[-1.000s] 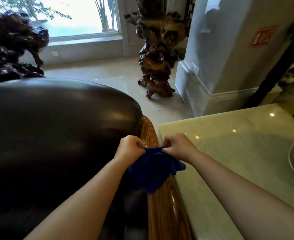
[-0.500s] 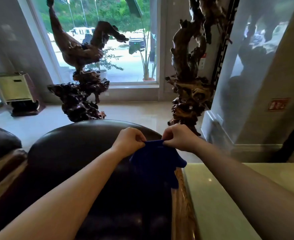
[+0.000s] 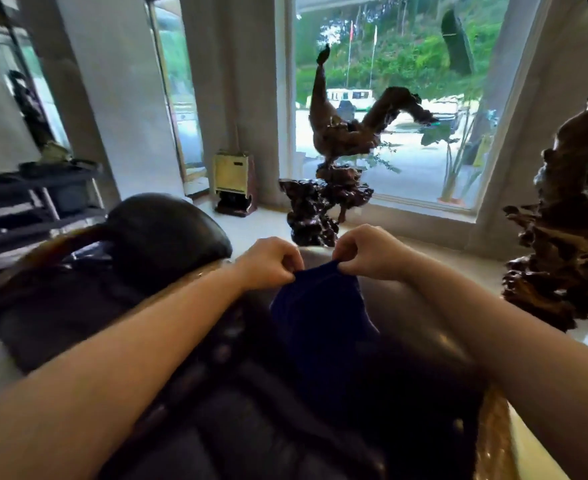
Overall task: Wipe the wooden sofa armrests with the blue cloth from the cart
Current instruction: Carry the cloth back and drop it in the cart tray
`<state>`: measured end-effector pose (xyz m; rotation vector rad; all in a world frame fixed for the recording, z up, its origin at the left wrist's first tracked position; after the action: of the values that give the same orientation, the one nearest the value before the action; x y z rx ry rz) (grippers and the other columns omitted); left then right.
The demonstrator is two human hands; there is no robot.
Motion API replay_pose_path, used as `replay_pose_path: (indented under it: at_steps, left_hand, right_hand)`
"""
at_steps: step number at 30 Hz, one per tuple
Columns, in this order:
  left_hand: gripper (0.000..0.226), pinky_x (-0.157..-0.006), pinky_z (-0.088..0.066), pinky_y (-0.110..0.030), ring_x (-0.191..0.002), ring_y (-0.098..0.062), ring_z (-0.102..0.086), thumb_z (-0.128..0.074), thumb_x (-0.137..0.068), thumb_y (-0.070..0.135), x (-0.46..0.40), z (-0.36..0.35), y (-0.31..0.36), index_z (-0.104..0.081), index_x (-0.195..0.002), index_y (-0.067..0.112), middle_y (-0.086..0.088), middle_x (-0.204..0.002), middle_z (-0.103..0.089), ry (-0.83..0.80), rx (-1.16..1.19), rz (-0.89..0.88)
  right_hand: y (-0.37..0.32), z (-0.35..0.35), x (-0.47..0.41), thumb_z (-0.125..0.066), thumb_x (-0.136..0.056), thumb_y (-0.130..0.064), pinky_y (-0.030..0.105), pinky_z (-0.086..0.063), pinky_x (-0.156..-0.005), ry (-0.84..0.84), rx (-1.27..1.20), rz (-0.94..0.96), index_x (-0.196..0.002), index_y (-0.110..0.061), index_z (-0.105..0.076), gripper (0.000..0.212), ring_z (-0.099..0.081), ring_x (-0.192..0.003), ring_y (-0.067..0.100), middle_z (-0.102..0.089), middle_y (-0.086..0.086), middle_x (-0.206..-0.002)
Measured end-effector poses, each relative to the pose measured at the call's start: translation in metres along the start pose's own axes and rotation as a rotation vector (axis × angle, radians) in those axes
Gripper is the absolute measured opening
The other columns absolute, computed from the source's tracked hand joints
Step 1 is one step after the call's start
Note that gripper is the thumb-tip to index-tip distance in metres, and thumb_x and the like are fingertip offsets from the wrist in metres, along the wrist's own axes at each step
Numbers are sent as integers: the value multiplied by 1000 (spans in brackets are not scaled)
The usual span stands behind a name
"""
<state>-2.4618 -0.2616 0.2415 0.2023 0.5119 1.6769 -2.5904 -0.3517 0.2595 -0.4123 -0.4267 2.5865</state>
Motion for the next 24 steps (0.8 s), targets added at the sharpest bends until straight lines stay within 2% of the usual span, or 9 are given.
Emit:
replay_pose_path:
  at_steps: [2, 4, 6, 10, 12, 14, 17, 21, 24]
  left_hand:
    - [21, -78, -48, -26, -83, -16, -62, -63, -72, 4, 29, 27, -34, -71, -90, 11, -6, -89, -71, 41, 3, 56]
    - [18, -70, -46, -16, -79, -12, -60, -64, -74, 6, 58, 52, -67, -71, -90, 11, -1, -85, -68, 64, 9, 105]
    - [17, -64, -42, -10, -74, -4, -57, -65, -74, 8, 94, 76, -107, -70, -90, 12, 7, -78, -63, 85, 26, 178]
    - [18, -73, -49, -22, -78, -10, -61, -66, -74, 8, 166, 129, -191, -70, -90, 12, 4, -79, -65, 161, 6, 301]
    - [18, -76, -53, -26, -81, -13, -65, -65, -75, 6, 199, 151, -231, -70, -92, 11, -3, -85, -70, 181, 4, 356]
    - [18, -75, -54, -23, -80, -11, -66, -65, -76, 5, 231, 172, -268, -70, -92, 12, -5, -89, -71, 204, 10, 414]
    - [17, -72, -53, -17, -80, -7, -64, -66, -78, 7, 278, 206, -318, -69, -94, 11, 0, -87, -69, 227, 12, 490]
    - [16, -66, -51, -10, -77, -2, -61, -66, -78, 8, 328, 249, -372, -68, -92, 15, 11, -79, -63, 283, 6, 580]
    - [16, -77, -53, -23, -84, -10, -63, -66, -78, 8, 361, 271, -414, -68, -91, 18, 7, -82, -63, 313, -2, 654]
  right_hand:
    - [-41, -17, -22, -65, -72, -8, 25, -48, -72, -26, -6, 77, -82, -12, -71, 13, -61, -74, 14, -70, 4, -80]
    - [-82, -36, -43, -66, -73, -8, 19, -46, -66, -48, -15, 156, -82, -13, -72, 12, -62, -73, 14, -70, 2, -78]
    - [-129, -63, -65, -67, -73, -6, 21, -47, -64, -88, -22, 243, -81, -12, -72, 12, -64, -73, 17, -71, 5, -79]
    - [-229, -118, -112, -68, -72, -7, 30, -51, -73, -152, -54, 391, -76, -18, -70, 12, -65, -74, 19, -71, 4, -76]
    - [-277, -144, -134, -68, -72, -8, 24, -48, -67, -165, -82, 452, -73, -24, -68, 16, -61, -69, 12, -66, -6, -69]
    - [-323, -171, -155, -68, -72, -10, 14, -41, -59, -196, -108, 492, -72, -27, -67, 16, -56, -63, 4, -61, -13, -65]
    - [-389, -207, -183, -68, -75, -13, 0, -37, -52, -256, -142, 550, -77, -22, -69, 9, -55, -64, 1, -62, -13, -68]
    - [-468, -243, -214, -68, -77, -13, 10, -41, -61, -292, -207, 651, -83, -15, -71, 8, -59, -71, 7, -66, -3, -77]
    - [-520, -271, -238, -69, -76, -13, 15, -41, -65, -315, -215, 721, -82, -15, -70, 7, -56, -70, 6, -62, -6, -76]
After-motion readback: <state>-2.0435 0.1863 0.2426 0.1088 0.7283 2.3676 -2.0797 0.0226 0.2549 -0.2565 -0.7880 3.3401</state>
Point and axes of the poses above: each hand's wrist, its own x-axis away from the middle knuckle, its own z-axis out of the back of the hand, y = z × x, the point moved 5 cm from there along -x, towards the middle knuckle
